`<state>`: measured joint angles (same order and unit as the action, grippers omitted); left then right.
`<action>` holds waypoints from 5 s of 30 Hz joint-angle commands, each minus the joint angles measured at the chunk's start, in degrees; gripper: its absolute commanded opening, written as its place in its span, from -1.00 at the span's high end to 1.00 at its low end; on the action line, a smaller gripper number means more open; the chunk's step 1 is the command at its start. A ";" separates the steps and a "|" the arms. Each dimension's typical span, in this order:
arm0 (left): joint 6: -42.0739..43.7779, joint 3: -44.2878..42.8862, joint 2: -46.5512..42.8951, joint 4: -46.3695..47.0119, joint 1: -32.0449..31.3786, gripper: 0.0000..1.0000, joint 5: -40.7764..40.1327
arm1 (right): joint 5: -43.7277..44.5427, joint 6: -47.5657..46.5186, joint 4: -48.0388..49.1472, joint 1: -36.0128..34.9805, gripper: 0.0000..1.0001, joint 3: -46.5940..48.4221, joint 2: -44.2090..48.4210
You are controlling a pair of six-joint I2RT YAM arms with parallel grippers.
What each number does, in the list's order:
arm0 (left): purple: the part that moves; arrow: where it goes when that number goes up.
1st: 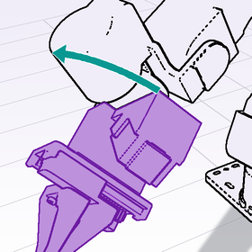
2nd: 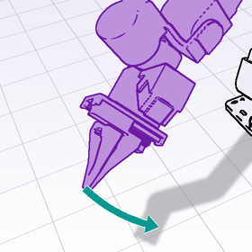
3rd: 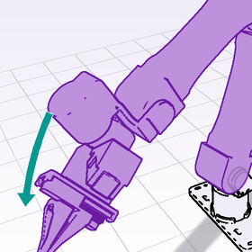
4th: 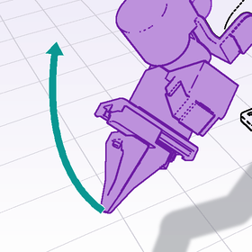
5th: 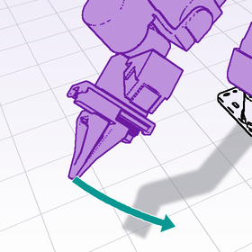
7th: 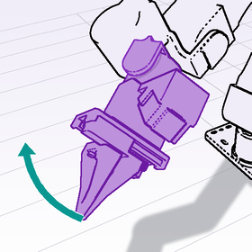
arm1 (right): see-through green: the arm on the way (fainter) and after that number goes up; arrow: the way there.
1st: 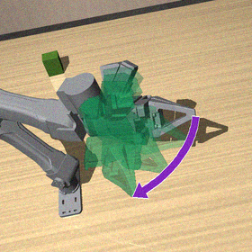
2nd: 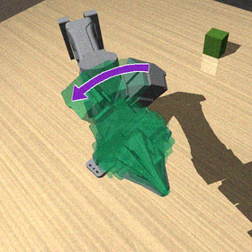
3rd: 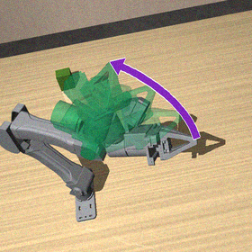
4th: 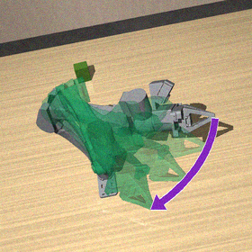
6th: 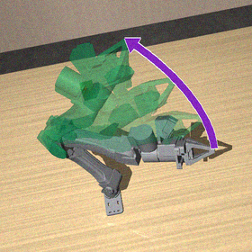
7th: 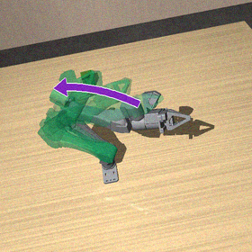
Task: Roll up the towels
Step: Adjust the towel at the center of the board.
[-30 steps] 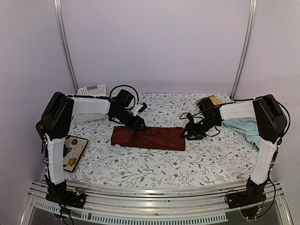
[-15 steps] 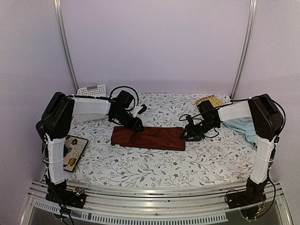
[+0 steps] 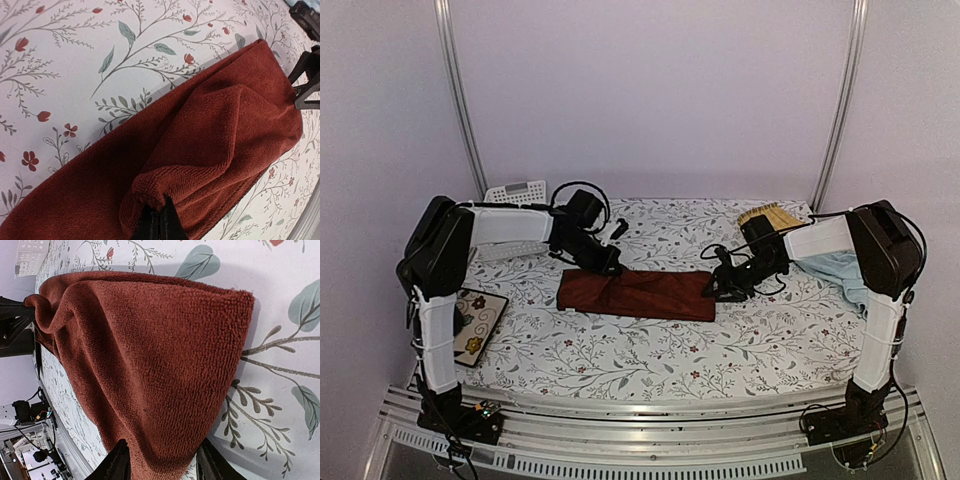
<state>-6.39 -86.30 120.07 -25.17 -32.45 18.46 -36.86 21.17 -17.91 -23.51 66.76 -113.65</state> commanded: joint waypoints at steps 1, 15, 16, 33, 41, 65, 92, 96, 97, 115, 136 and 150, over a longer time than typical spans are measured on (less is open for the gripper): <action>-7.86 -1.22 -6.64 -1.38 0.84 1.00 -3.40 | 0.52 -1.18 -0.68 0.22 0.07 -1.24 -0.57; -16.45 -0.52 -11.35 -14.69 3.16 1.00 -3.86 | 0.26 -3.72 -2.71 0.00 0.01 2.01 -2.46; -16.66 -0.26 -11.47 -15.38 3.32 1.00 -3.37 | 0.68 -3.95 -3.21 -0.10 0.01 3.52 -2.68; -20.47 0.06 -13.34 -18.57 7.30 0.95 -3.76 | 6.41 -7.63 -7.40 -2.96 -0.03 7.40 -4.28; -17.58 -0.80 -4.31 -14.61 8.35 0.69 -5.62 | 7.17 -7.68 -7.95 -3.91 -0.02 8.29 -4.03; -21.16 11.08 -16.76 -10.70 6.44 -0.65 -8.11 | 9.09 -8.97 -11.36 -5.41 -0.04 11.72 -4.43; -25.74 15.87 -13.25 -9.06 2.59 -0.20 -11.88 | 9.89 -7.08 -9.76 -4.71 -0.04 6.63 -0.04; -25.56 16.94 -12.94 -8.97 2.54 -0.20 -12.37 | 9.45 -7.07 -9.69 -4.68 -0.03 6.76 -0.58; -25.59 17.03 -12.59 -8.94 2.52 -0.20 -12.27 | 9.44 -7.10 -9.69 -4.70 -0.03 6.79 -0.67; -25.92 14.87 -9.21 -6.13 1.62 0.15 -10.16 | 9.02 -7.29 -9.43 -4.71 -0.03 6.78 -1.88; -25.57 13.97 -7.96 -7.09 1.56 0.39 -9.80 | 8.87 -7.63 -9.25 -4.71 -0.02 6.90 -2.55; -25.54 13.84 -8.30 -7.18 1.51 1.00 -9.61 | 9.09 -7.63 -9.29 -4.71 -0.02 6.68 -2.21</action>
<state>-31.94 -71.83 111.15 -32.10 -30.22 8.49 -27.77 14.00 -27.49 -28.45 74.39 -115.46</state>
